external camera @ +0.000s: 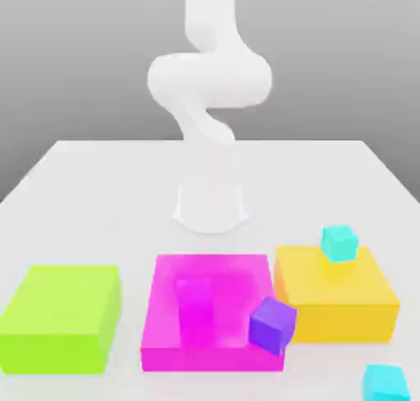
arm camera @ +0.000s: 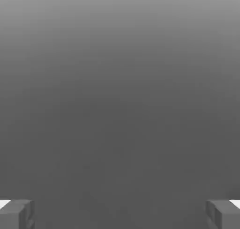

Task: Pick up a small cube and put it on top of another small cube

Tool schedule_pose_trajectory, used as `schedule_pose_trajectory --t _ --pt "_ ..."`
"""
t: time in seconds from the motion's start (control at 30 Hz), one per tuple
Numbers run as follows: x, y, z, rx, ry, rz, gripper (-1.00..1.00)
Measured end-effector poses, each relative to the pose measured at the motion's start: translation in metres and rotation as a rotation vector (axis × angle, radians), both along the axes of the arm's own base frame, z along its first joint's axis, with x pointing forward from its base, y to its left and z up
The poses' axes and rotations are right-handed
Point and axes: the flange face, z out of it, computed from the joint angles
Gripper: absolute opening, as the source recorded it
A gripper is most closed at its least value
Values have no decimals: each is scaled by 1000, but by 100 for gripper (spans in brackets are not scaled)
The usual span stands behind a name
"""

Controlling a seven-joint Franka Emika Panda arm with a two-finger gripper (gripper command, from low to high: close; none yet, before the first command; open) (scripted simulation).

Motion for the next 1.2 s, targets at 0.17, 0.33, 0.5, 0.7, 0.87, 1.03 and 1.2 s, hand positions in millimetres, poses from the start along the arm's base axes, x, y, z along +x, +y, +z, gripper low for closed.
schedule_pose_trajectory --t 0.17,0.33,0.5,0.7,0.87,1.03,1.2 --pt "59 33 -66 -26 125 -43 0" --pt "104 66 -139 -43 240 -71 0" --pt "134 99 -219 -47 350 -87 0" --pt "147 144 -318 -33 479 -88 0" --pt "143 176 -397 1 587 -97 0" --pt "124 213 -470 52 697 -98 0" --pt "116 225 -545 72 732 -100 0"
